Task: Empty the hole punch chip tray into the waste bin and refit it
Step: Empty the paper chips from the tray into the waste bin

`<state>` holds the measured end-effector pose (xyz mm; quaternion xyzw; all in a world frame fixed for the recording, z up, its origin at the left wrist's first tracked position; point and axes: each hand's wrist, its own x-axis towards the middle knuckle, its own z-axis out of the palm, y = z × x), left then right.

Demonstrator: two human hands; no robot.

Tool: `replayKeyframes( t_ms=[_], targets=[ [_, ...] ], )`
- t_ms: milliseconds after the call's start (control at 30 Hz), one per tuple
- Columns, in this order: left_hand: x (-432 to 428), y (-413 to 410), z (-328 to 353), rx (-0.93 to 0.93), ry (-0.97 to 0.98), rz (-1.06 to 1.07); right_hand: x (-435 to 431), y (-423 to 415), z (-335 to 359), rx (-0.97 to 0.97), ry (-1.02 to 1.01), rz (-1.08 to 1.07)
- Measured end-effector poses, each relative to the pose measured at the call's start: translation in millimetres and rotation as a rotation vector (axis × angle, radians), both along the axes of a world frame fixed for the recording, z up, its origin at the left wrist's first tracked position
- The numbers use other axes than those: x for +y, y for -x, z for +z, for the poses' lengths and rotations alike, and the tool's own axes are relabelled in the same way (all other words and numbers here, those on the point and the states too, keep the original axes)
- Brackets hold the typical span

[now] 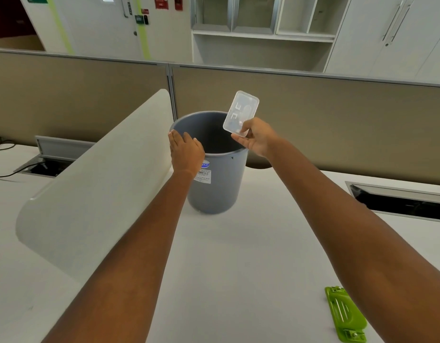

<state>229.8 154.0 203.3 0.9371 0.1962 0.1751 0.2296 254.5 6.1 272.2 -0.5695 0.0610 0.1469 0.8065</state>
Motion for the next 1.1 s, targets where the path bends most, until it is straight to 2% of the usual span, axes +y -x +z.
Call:
replayKeyframes(
  t_ms=[133,267,333,467,700,767,867,967,1033,1100],
  targets=[
    [0.5,0.2,0.9,-0.009,0.016,-0.003,-2.7,-0.7,-1.5,-0.005,-0.008,0.022],
    [0.3,-0.1,0.3,-0.014,0.016,-0.009,-3.1,-0.9,-4.3,-0.095,0.233,0.025],
    [0.2,-0.1,0.4,-0.018,0.017,-0.009,-3.0,-1.3,-5.4,-0.140,0.271,0.022],
    [0.2,0.5,0.6,-0.014,0.010,-0.012,-3.2,-4.4,-7.2,-0.150,0.174,-0.008],
    [0.1,0.8,1.5,-0.013,0.012,-0.015,-4.6,-3.7,-8.8,0.012,-0.060,-0.031],
    [0.1,0.6,1.5,-0.015,0.017,-0.014,-4.4,-7.0,-9.4,-0.016,-0.037,-0.080],
    [0.1,0.7,1.1,-0.019,0.020,-0.017,-0.5,-12.0,-10.1,-0.176,0.202,-0.125],
    [0.0,0.9,1.1,-0.018,0.024,-0.017,0.3,-15.3,-14.5,-0.449,0.614,-0.111],
    [-0.1,1.2,1.4,-0.015,0.024,-0.014,-0.9,-16.3,-16.6,-0.618,0.860,-0.041],
    [-0.5,1.3,1.7,-0.012,0.022,-0.014,-1.2,-15.1,-16.1,-0.684,1.026,0.125]
  ],
)
